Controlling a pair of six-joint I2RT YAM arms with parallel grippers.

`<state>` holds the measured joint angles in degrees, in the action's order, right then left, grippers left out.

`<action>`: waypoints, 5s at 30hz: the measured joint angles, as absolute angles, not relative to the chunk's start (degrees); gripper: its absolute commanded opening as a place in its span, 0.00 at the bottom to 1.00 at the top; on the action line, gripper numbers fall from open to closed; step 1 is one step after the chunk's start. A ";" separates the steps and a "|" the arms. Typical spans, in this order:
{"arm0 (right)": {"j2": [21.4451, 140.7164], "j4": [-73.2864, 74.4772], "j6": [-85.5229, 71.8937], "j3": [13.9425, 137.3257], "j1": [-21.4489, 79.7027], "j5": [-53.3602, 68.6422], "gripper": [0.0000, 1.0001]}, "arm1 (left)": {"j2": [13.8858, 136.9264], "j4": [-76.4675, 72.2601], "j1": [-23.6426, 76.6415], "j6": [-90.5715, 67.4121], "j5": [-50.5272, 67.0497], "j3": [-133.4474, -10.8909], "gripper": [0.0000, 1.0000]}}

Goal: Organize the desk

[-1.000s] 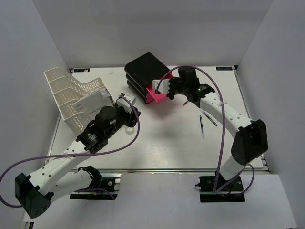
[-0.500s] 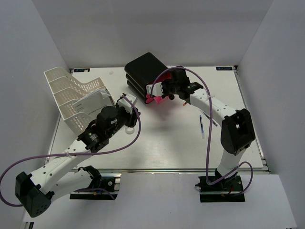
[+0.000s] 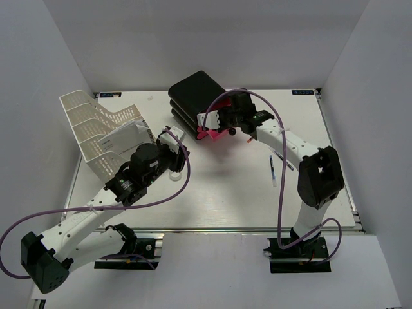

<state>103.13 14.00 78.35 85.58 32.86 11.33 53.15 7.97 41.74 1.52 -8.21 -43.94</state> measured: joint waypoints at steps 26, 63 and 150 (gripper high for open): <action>89.73 36.95 77.52 75.88 21.56 15.16 0.00 | 52.40 7.97 41.76 1.50 -7.94 -43.94 0.56; 104.88 2.81 68.25 75.00 23.00 17.08 0.10 | 53.17 8.19 41.74 1.72 -7.75 -43.94 0.56; 122.76 -13.50 -20.69 86.50 20.64 30.17 0.56 | 54.04 8.67 41.76 2.17 -8.16 -43.94 0.54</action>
